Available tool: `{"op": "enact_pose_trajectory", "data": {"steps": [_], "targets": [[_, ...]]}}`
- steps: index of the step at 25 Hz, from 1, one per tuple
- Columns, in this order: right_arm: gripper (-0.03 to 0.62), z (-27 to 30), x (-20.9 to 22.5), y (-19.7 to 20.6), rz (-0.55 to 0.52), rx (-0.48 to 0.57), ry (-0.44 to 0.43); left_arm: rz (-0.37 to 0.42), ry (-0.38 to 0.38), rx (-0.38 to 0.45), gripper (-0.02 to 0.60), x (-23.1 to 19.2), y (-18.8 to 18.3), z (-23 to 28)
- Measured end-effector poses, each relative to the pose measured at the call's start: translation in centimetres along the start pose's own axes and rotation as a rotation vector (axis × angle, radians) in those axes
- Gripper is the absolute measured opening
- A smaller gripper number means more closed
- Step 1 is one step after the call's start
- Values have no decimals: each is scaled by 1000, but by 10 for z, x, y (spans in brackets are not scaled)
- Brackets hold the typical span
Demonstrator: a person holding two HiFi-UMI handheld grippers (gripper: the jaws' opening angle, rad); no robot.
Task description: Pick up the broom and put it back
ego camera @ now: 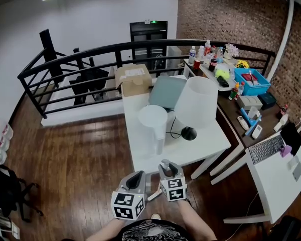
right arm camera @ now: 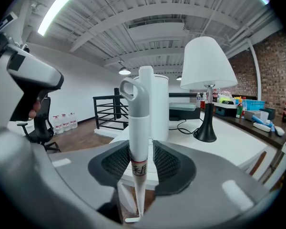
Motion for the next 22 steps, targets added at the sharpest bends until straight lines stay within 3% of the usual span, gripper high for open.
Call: {"op": "enact_pose_trajectory", "data": {"steps": [8, 22], "targets": [[161, 0, -4, 1, -3, -8, -27, 3, 4, 1, 5, 2, 0, -1], [189, -4, -6, 9, 5, -23, -36, 5, 10, -1, 5, 3, 2, -1]]}}
Point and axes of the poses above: the fingertips, and each gripper's own axes: z forward along the fingers, x to its right, y out of its underside, the point moved 10 cm from there along -z, backward along the fingers, and after that the axes turned 2 degrees about -z, right-handed, at the moved point
